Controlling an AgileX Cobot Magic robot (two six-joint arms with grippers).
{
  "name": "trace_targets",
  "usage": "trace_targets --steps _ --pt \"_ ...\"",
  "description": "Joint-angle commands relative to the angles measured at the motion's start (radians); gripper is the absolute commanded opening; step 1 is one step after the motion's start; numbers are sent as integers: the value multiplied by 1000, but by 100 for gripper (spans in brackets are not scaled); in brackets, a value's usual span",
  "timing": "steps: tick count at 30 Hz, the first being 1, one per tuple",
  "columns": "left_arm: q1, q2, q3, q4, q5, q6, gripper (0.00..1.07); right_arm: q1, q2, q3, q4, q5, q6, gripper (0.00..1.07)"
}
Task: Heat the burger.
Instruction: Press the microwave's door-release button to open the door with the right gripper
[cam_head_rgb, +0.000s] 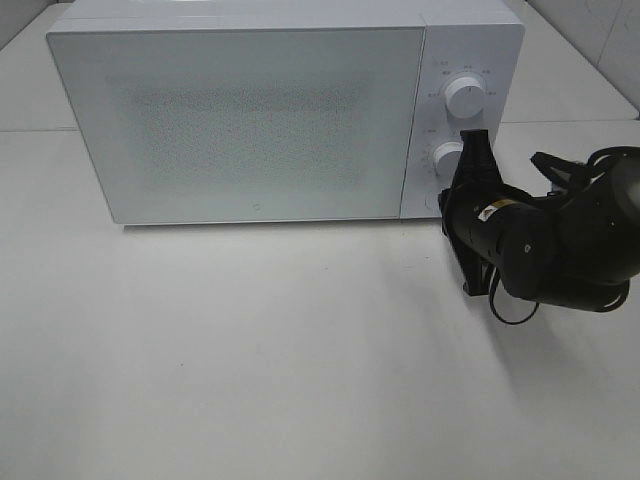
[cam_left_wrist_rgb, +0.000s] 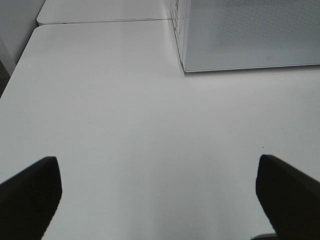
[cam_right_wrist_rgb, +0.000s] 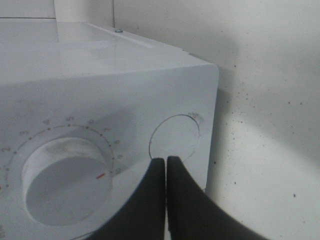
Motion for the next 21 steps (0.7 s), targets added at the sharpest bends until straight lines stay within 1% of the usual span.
trace_targets --steps 1,10,12,21 --pt "2 -3 0 -4 -15 3 98 -5 16 -21 -9 2 4 0" --pt "2 -3 0 -4 -15 2 98 -5 67 -65 1 -5 7 0" --pt "2 -3 0 -4 -15 2 98 -5 77 -74 19 -11 6 0" --pt "2 -3 0 -4 -15 3 98 -29 80 -77 17 -53 -5 0"
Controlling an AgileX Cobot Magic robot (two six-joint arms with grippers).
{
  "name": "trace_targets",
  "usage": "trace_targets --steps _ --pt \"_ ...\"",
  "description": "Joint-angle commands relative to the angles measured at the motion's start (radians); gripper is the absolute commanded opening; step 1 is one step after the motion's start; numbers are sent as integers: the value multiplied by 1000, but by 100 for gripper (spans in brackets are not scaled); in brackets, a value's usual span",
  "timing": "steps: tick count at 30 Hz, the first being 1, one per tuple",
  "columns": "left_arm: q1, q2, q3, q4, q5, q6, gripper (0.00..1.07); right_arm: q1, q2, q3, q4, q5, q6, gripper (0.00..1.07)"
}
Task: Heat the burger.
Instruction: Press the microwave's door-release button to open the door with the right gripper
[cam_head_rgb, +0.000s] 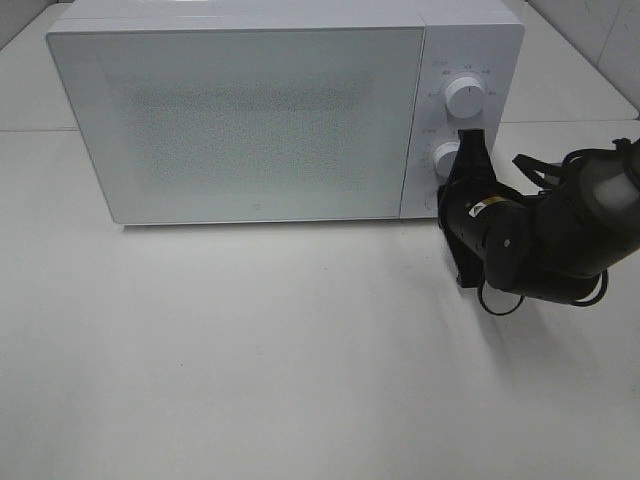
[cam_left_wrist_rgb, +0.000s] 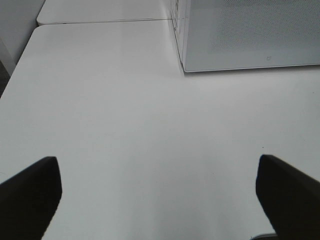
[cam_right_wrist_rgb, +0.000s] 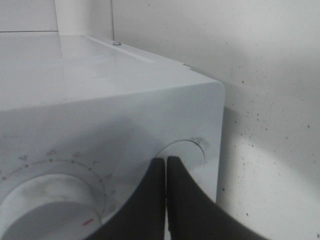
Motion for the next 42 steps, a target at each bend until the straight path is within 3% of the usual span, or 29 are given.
trace_targets --steps 1,22,36,42 --pt "2 -3 0 -4 -15 3 98 -9 2 -8 -3 -21 -8 0" --pt "2 -3 0 -4 -15 3 98 -19 22 -46 -19 -55 -2 0" --pt "2 -3 0 -4 -15 3 98 -17 22 -46 -13 -254 47 0" --pt "2 -3 0 -4 -15 3 98 -17 24 -105 -9 -280 23 0"
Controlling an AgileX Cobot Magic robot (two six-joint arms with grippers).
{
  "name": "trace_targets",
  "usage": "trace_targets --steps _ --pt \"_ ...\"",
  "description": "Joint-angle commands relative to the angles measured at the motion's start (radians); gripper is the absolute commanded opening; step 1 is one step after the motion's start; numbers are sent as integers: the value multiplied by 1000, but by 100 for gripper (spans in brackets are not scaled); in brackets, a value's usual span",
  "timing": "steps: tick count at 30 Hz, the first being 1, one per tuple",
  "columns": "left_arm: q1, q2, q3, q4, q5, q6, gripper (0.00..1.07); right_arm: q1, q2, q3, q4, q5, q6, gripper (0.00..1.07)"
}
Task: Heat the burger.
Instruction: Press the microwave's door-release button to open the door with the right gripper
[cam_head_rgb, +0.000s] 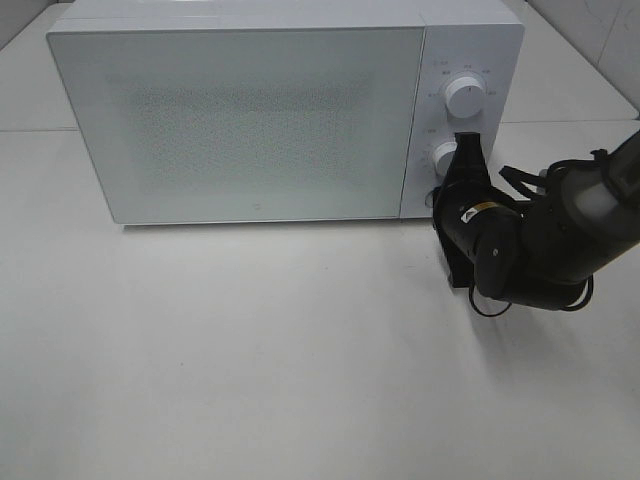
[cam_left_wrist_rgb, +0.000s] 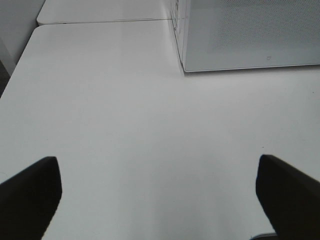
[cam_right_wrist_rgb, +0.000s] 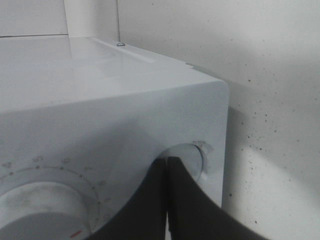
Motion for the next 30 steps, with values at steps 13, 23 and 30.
trace_targets --steps 13,23,30 --pt "2 -3 0 -4 -15 3 98 -19 36 -175 22 -327 -43 0" --pt "2 -3 0 -4 -15 3 98 -19 36 -173 25 -300 -52 0" --pt "2 -3 0 -4 -15 3 98 -3 33 -172 22 -231 -49 0"
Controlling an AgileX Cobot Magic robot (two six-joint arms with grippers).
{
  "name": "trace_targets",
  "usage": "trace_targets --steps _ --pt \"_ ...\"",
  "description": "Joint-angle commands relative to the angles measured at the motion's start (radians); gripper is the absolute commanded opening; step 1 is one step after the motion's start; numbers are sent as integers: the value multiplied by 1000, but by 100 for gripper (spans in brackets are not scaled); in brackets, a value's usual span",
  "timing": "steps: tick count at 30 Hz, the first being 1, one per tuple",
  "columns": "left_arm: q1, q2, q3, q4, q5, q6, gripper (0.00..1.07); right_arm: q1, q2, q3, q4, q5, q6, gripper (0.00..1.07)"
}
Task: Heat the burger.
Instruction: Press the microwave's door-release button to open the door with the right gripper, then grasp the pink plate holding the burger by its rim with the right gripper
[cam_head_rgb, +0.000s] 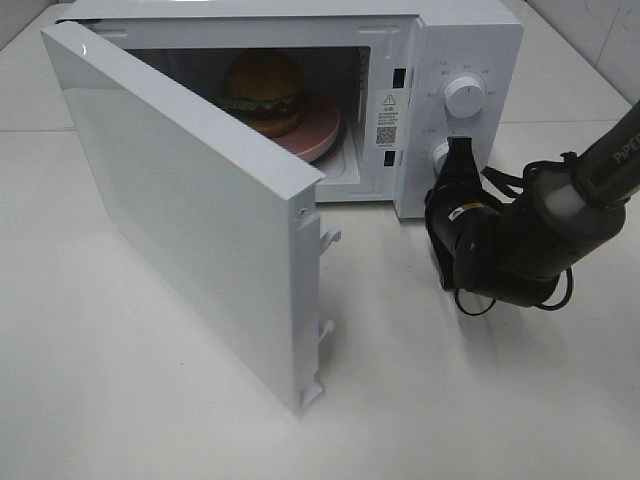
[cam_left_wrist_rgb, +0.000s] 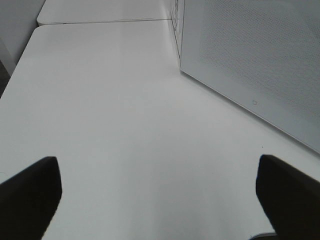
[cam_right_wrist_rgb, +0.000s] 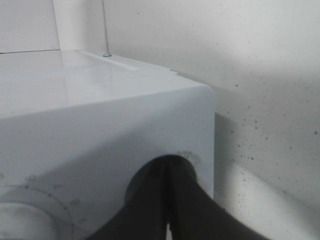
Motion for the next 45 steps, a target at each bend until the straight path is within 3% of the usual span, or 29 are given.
trace_targets --steps 1,11,25,33,45 --pt "2 -3 0 -4 -15 3 98 -20 -23 -95 -76 -231 -2 0" --pt "2 -3 0 -4 -15 3 98 10 -67 -20 -71 -115 -6 0" --pt "2 -3 0 -4 -15 3 98 21 -200 133 -162 205 -56 0" --pt "2 -3 0 -4 -15 3 98 21 -316 174 -215 372 -282 0" --pt "2 -3 0 -4 -15 3 98 21 -543 174 -418 720 -647 0"
